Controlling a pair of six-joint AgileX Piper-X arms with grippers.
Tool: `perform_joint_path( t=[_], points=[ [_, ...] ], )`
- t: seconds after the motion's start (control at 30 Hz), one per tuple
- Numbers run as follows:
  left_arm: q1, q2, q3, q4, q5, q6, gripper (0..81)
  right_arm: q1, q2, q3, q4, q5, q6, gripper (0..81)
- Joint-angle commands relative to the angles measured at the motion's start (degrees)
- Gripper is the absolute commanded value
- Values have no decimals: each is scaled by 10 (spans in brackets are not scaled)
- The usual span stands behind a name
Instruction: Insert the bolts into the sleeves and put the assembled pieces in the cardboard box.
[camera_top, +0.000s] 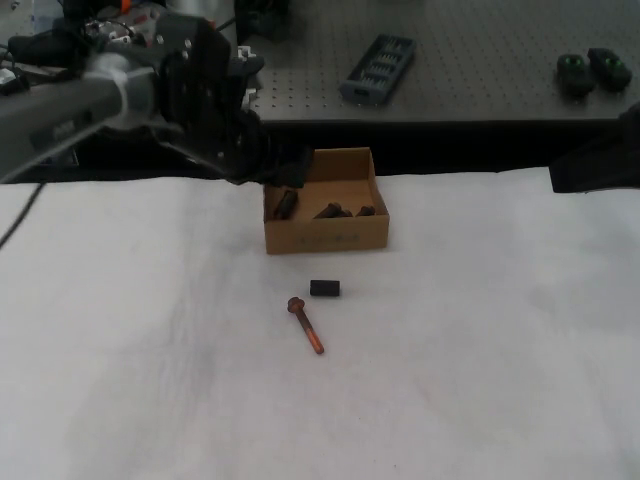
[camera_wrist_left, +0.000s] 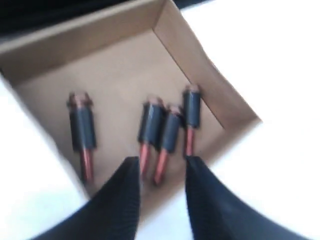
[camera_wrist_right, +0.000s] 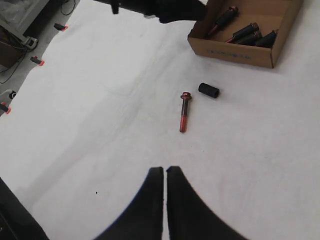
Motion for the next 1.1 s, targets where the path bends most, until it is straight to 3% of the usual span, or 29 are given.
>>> perform_joint_path(
  t=[0.0,0.1,0.37,0.8,1.07],
  points=[
    [0,-49,-9,143,5,11,119,-4,-7,-2,4,-3,-6,28],
    [0,-70,-9,254,8,37,4,-4,-7,-2,4,-3,-6,28],
    [0,-151,58,406,8,129,6,-4,-7,-2,23,-3,-6,28],
    [-1,-419,372,333,20,124,6,-4,-7,-2,49,-3,-6,28],
    [-1,-565,494,238,56,84,6,-4,-7,-2,33,4,-6,28]
  ],
)
